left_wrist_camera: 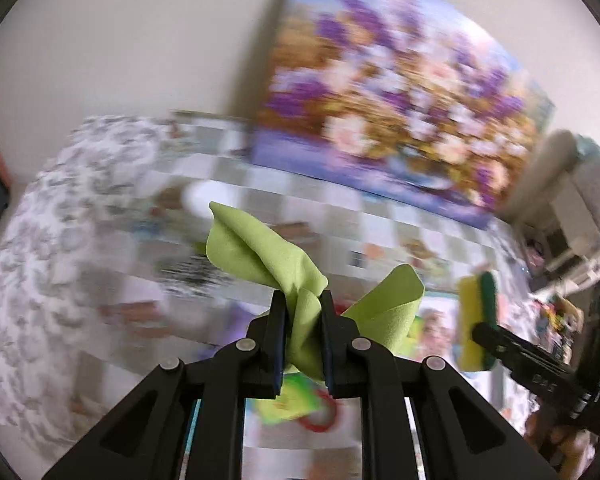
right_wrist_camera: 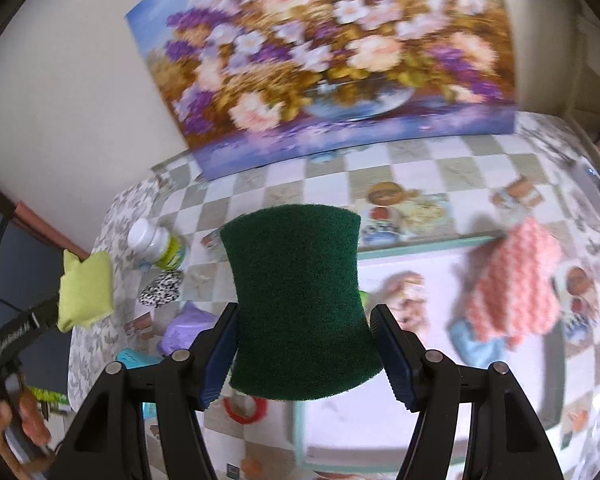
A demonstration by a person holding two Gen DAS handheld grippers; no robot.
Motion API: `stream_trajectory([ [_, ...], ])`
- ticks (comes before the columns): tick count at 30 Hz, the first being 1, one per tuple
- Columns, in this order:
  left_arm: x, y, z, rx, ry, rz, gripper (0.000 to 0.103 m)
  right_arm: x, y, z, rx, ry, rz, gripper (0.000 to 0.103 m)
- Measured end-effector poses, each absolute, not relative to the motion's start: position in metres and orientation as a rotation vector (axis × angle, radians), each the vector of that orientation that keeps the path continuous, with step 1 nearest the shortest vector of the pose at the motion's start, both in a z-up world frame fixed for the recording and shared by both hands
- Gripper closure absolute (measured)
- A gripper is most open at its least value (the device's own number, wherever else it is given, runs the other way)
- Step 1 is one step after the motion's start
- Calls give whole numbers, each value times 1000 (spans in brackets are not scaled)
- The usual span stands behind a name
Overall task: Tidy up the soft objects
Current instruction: 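Carry the green sponge and lime-green cloth over the white tray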
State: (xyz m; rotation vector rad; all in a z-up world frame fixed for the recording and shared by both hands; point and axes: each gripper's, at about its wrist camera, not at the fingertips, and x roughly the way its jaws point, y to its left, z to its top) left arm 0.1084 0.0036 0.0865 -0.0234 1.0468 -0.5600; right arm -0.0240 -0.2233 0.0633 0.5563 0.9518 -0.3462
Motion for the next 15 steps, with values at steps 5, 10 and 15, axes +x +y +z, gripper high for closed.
stream_trajectory([
  [5, 65, -46, 77, 10, 1068, -642, 87, -60, -244, 68, 550, 945, -435, 35],
  [10, 34, -83, 48, 47, 1117, -689, 87, -95, -263, 69, 552, 943, -515, 35],
  [15, 5, -113, 27, 123, 1140, -729, 87, -129, -282, 61, 591, 943, -574, 35],
])
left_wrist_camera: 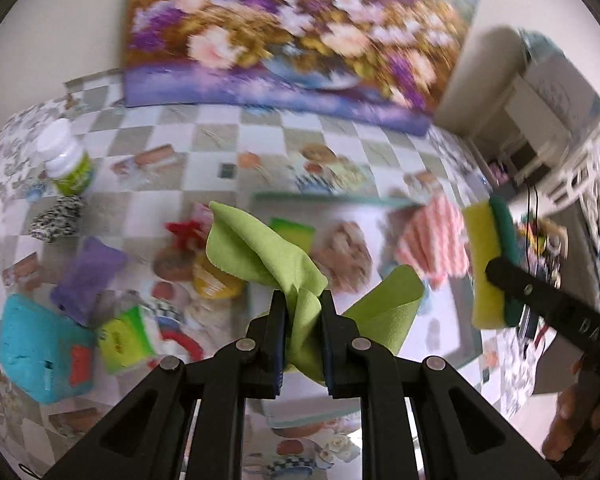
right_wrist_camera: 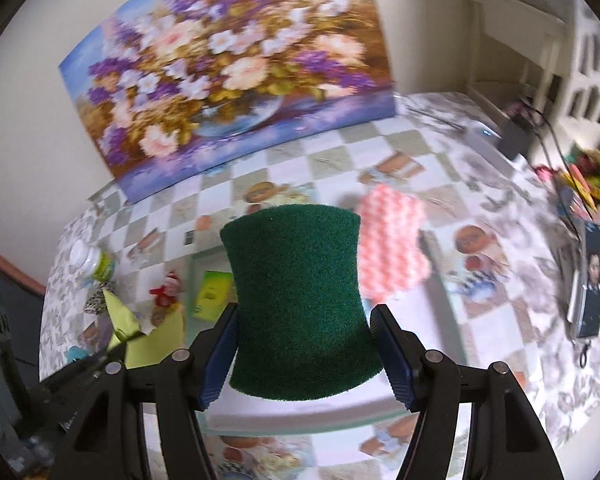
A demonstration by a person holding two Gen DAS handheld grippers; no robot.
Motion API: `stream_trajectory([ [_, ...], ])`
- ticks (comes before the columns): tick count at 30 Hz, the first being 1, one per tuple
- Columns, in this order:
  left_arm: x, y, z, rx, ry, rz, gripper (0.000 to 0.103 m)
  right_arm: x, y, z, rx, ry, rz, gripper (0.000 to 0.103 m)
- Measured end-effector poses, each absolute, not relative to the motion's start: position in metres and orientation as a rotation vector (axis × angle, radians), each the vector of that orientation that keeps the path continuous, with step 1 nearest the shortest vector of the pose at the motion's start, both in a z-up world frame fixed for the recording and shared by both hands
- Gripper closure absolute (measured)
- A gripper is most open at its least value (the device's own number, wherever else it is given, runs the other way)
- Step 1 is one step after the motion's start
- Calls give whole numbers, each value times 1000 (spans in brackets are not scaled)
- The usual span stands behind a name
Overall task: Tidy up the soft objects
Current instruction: 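Carry the green sponge and lime-green cloth over the white tray, then lower the sponge and cloth into the tray and open both grippers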
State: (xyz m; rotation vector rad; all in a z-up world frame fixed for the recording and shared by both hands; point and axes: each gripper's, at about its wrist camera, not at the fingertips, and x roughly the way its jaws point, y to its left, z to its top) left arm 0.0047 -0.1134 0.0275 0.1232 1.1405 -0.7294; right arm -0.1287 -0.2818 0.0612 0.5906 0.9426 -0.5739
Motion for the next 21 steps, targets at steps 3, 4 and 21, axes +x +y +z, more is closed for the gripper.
stream_trajectory([
  [3, -7, -125, 17, 166, 1152, -754, 87, -142, -296, 43, 633, 982, -614, 35],
  [4, -11, -129, 11, 185, 1161, -757, 87, -143, -300, 36, 639, 1004, -632, 35],
  [21, -14, -160, -61, 316, 1293, -724, 87, -135, -309, -55, 668, 1283, -663, 35],
])
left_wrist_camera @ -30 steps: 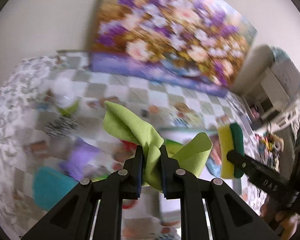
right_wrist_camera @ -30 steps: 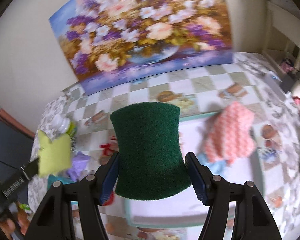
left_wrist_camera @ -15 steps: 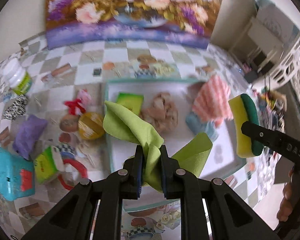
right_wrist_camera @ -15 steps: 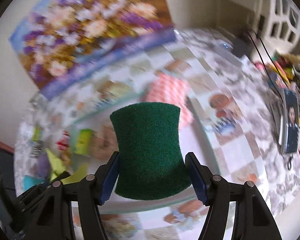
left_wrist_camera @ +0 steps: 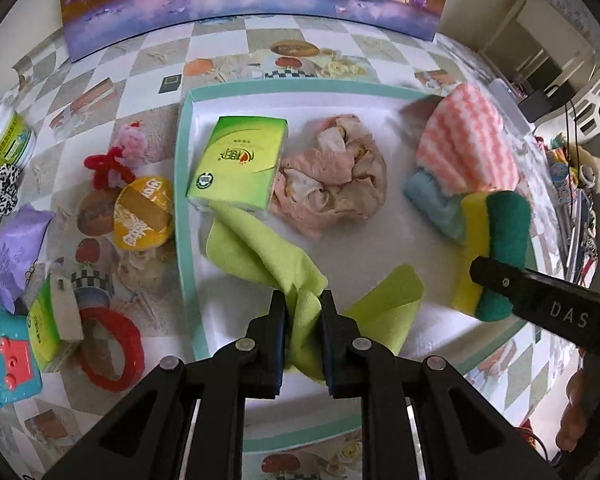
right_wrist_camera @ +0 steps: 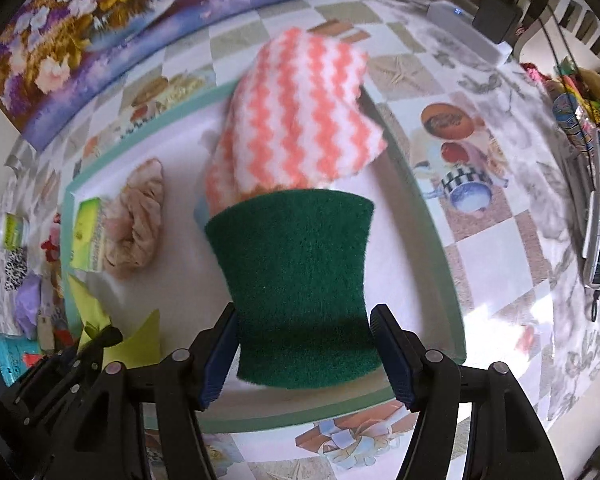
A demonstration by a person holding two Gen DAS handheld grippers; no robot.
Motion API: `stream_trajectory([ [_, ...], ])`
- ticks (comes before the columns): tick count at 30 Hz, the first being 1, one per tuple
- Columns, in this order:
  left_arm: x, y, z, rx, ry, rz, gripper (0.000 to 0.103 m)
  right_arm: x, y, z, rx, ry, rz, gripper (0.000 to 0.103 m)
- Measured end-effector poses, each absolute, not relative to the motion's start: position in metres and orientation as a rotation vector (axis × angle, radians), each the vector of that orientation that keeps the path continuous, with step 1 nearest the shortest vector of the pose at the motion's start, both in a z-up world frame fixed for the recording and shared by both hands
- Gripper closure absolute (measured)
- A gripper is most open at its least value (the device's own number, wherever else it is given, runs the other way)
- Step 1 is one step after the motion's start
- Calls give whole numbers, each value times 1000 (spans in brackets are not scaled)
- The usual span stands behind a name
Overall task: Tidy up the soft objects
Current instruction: 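Lower the sponge and cloth into the tray and open both grippers, then move both grippers back toward the remaining pile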
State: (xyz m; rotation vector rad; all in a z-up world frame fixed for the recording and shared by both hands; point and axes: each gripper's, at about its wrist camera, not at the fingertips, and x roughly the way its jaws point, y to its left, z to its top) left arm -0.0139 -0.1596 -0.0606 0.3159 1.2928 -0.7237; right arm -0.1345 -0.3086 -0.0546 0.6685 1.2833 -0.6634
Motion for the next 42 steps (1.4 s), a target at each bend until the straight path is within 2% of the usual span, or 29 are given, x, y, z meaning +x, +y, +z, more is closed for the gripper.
stream_trajectory([
  [7, -12, -163, -63, 309, 1301, -731, 85, -134, -307, -51, 653, 1291, -677, 34],
  [9, -11, -163, -58, 303, 1292, -734, 78, -130, -306, -49, 643, 1296, -680, 34],
  [11, -9, -162, -51, 287, 1280, -731, 63, -128, -303, -43, 623, 1294, -681, 33],
  [15, -9, -159, -40, 273, 1254, -741, 56, -122, -301, -30, 589, 1281, -682, 30],
  [17, -9, -158, -37, 268, 1246, -738, 44, -122, -301, -24, 578, 1267, -686, 29],
  [26, -1, -148, -27, 233, 1217, -714, 34, -118, -301, -20, 560, 1250, -691, 25],
  [27, 0, -148, -27, 230, 1216, -711, 33, -118, -301, -21, 560, 1249, -692, 20],
  [28, 2, -147, -27, 228, 1213, -704, 29, -119, -301, -21, 560, 1246, -694, 16],
  [29, 3, -146, -27, 227, 1210, -694, 21, -119, -301, -23, 559, 1244, -697, 8],
  [30, 4, -146, -28, 226, 1208, -686, 19, -119, -301, -23, 555, 1243, -702, 0],
  [31, 6, -145, -29, 223, 1204, -677, 17, -119, -302, -23, 550, 1242, -704, 0],
  [35, 10, -140, -31, 210, 1199, -660, 11, -118, -302, -23, 546, 1241, -704, 0],
  [42, 19, -133, -33, 208, 1194, -618, 11, -116, -301, -23, 536, 1244, -703, 0],
])
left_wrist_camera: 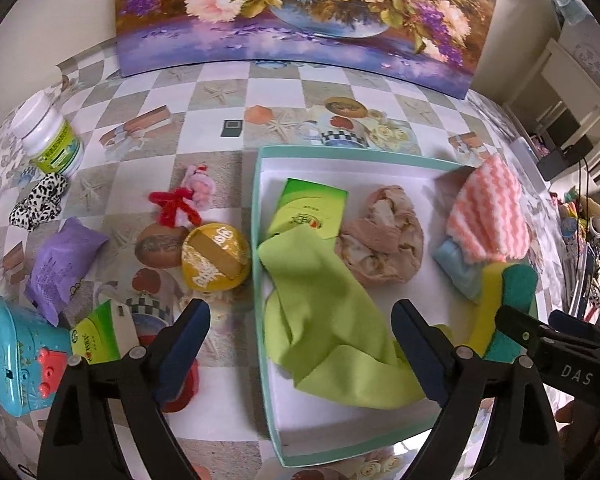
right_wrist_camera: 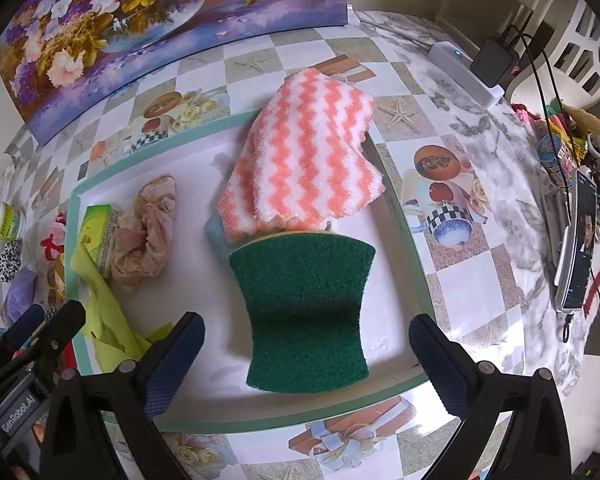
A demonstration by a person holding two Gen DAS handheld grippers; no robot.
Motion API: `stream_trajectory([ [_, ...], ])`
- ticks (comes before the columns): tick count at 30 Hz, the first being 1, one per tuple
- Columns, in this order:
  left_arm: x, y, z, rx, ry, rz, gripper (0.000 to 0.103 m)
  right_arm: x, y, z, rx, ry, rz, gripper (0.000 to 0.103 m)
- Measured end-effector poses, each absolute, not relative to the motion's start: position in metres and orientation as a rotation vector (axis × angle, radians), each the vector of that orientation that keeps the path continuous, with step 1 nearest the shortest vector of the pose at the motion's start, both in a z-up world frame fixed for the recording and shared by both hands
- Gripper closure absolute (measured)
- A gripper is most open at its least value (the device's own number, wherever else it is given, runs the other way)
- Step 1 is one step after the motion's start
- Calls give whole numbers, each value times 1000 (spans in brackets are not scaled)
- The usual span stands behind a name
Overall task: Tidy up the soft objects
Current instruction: 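Move both grippers back toward the remaining pile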
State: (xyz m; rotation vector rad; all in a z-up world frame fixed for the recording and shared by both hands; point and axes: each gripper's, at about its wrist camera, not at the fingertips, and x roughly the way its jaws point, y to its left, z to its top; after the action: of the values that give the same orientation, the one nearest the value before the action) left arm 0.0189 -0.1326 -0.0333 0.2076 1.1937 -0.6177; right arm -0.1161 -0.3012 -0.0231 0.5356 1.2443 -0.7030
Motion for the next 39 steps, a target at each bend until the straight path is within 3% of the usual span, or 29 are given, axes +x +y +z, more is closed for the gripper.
stream_trajectory([
  [12, 32, -105, -18, 272, 1173, -497, 11, -105, -283, 10, 551, 1116, -653, 0],
  [39, 93, 32, 20, 111, 1100, -239, 11, -29, -202, 15, 464, 1063, -409, 0],
])
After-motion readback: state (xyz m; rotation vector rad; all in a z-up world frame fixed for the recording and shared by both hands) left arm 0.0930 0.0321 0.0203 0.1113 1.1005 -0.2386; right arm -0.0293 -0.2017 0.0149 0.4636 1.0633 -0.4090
